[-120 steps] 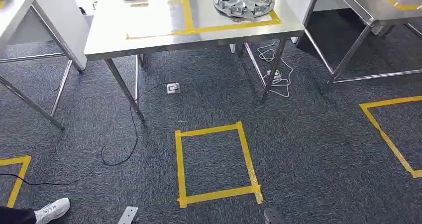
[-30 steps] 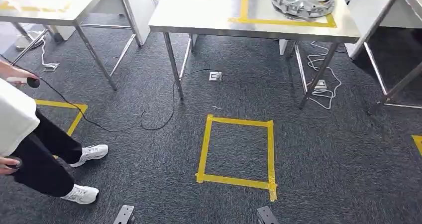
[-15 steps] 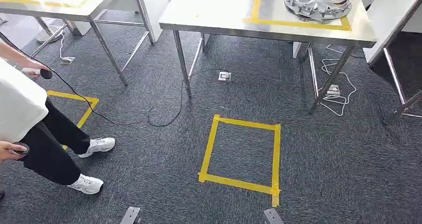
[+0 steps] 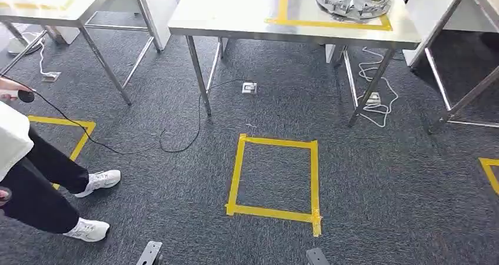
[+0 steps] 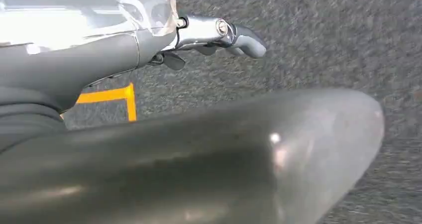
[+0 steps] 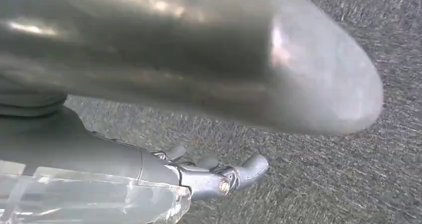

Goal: Take the parts from the cabinet and place them on the table.

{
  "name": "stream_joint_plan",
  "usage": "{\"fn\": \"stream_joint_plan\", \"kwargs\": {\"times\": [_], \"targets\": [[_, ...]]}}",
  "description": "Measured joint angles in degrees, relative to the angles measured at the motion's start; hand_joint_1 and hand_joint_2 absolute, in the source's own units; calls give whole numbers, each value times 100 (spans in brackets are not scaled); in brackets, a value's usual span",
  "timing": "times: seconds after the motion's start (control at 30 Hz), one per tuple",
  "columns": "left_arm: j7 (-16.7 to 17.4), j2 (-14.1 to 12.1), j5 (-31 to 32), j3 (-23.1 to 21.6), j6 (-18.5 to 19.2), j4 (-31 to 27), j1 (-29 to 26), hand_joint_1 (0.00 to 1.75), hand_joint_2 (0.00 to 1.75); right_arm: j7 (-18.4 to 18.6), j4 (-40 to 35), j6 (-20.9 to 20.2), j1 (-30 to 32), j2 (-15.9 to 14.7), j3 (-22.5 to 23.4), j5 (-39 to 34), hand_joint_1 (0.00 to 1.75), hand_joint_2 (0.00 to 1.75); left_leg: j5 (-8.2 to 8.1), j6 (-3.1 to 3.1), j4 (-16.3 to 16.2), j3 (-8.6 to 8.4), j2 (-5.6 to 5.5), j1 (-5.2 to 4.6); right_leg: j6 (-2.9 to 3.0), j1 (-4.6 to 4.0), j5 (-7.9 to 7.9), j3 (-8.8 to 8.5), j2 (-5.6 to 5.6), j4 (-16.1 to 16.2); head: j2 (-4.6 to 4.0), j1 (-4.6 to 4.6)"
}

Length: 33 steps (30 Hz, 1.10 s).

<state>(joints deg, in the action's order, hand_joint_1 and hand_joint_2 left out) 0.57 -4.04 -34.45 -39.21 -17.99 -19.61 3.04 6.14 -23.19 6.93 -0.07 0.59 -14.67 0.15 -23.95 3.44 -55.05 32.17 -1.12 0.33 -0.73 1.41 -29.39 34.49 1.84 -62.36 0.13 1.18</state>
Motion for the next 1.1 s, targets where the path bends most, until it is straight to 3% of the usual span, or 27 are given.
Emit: {"fn": "stream_joint_plan", "kwargs": {"times": [0.07,0.1,0.13,0.2,0.23,0.27,0.3,0.33,0.4,0.43,0.47,0.5,0.53,0.57,0.6,0.63,0.67,0.73,0.77,0.8,0.9,0.93,0.97,1.0,1.03,1.1], "targets": [[7,20,0,0,0,2,-11,0,0,0,0,0,-29,-17,4,-9,0,0,-12,-14,-1,-3,141,-30,43,1,-331,462,-90,-859,0,9],[7,24,0,0,0,2,-9,0,0,0,0,0,-23,-26,7,-13,0,0,-17,-13,-5,2,192,-36,26,1,-403,622,-102,-1149,0,18],[7,33,0,0,0,2,-8,0,0,0,0,0,-4,-31,7,-17,0,0,-24,-22,-11,1,245,-45,-22,0,-377,664,-111,-1214,0,5],[7,48,0,0,0,2,-6,0,0,0,0,0,9,-46,7,-17,0,0,-48,-53,-36,-7,354,-46,-160,1,-38,314,-177,-504,0,7],[7,55,0,0,0,2,-5,0,0,0,0,0,0,-52,7,-17,0,0,-79,-84,-81,-7,413,-47,-209,-3,182,-16,-314,117,0,9],[7,61,0,0,0,2,-5,0,0,0,-2,-2,-15,-57,7,-17,0,0,-118,-119,-142,-3,465,-55,-166,-12,262,-225,-545,545,0,4],[7,59,0,0,0,2,-4,0,0,2,-2,-2,-20,-55,7,-17,0,0,-162,-165,-171,-1,510,-112,-106,-51,281,-205,-528,504,0,15],[7,57,0,0,0,4,-4,0,0,0,-11,-2,-26,-48,7,-17,0,0,-176,-189,-196,-4,546,-108,-32,-42,300,-217,-431,506,0,26],[7,61,0,0,0,2,0,0,0,0,-11,-2,-11,-55,7,-17,0,0,-167,-208,-194,-20,628,-92,15,-58,320,-182,-344,504,0,26],[9,59,0,0,0,2,4,0,0,0,-11,-2,-4,-57,9,-17,0,0,-190,-238,-220,-15,656,-79,58,5,347,-216,-289,527,0,24],[7,55,0,0,0,2,7,0,0,0,-11,-2,5,-54,11,-20,0,0,-284,-302,-295,43,466,-44,74,30,359,-216,-236,527,0,28],[7,61,0,0,0,2,5,0,0,0,-11,-2,3,-55,13,-20,0,0,-498,-333,-549,124,271,-21,99,38,373,-216,-197,526,0,35],[7,57,0,0,0,4,1,0,0,0,-13,-4,-5,-50,13,-20,0,0,-748,-360,-982,299,178,-3,114,38,384,-209,-149,525,0,33],[7,46,0,0,0,4,-4,0,0,0,-13,-7,-4,-35,13,-20,0,0,-993,-379,-1518,533,144,6,115,36,386,-197,-86,522,0,35],[7,44,0,0,0,7,-8,0,0,0,-13,-7,6,-33,13,-20,0,0,-1136,-390,-1963,734,132,16,113,36,388,-192,-16,521,0,35],[9,44,0,0,0,7,-10,0,0,0,-13,-7,20,-35,13,-20,0,0,-1118,-390,-2101,799,132,28,108,36,391,-193,42,521,0,35],[7,44,0,0,0,7,-10,0,0,0,-13,-7,28,-35,13,-20,0,0,-971,-384,-1937,721,131,39,101,39,395,-199,109,521,0,35],[9,42,0,0,0,7,-7,0,0,0,-13,-9,23,-31,13,-20,0,0,-421,-360,-911,207,40,66,79,43,408,-221,274,521,0,35],[7,37,0,0,0,7,-7,0,0,0,-15,-7,19,-24,13,-20,0,0,-225,-336,-431,-39,-179,82,64,52,417,-224,340,524,0,33],[7,26,0,0,0,11,-6,0,0,0,-15,-7,11,-15,15,-20,0,0,-329,-314,-259,-124,-539,102,25,49,439,-192,386,524,0,22],[15,26,-2,0,-4,15,-12,0,0,0,-15,-13,3,-11,17,-20,0,0,-319,-287,-251,-87,-373,48,-95,102,513,-91,597,548,0,66],[15,22,0,0,-4,15,0,0,0,0,-15,-13,24,-2,17,-20,0,0,-277,-233,-198,-114,-284,40,-157,94,554,-77,680,603,0,68],[13,22,0,0,-4,15,11,0,0,0,-15,-13,34,-9,17,-20,0,0,-194,-172,-58,-178,-167,97,-158,74,526,-35,568,528,0,52],[13,28,2,0,-4,15,10,0,0,0,-15,-13,25,-15,20,-20,0,0,-164,-144,-10,-195,-101,58,-113,24,388,86,235,316,0,39],[7,31,2,0,-4,15,9,0,0,-2,-15,-15,6,-15,20,-22,0,0,-148,-103,-12,-185,9,38,-52,17,173,299,32,-112,0,18],[9,35,0,0,-2,26,-5,0,0,0,-15,-20,-9,-15,20,-22,0,0,-143,-90,-14,-159,215,-26,0,12,-181,712,-107,-1029,0,16]]}}
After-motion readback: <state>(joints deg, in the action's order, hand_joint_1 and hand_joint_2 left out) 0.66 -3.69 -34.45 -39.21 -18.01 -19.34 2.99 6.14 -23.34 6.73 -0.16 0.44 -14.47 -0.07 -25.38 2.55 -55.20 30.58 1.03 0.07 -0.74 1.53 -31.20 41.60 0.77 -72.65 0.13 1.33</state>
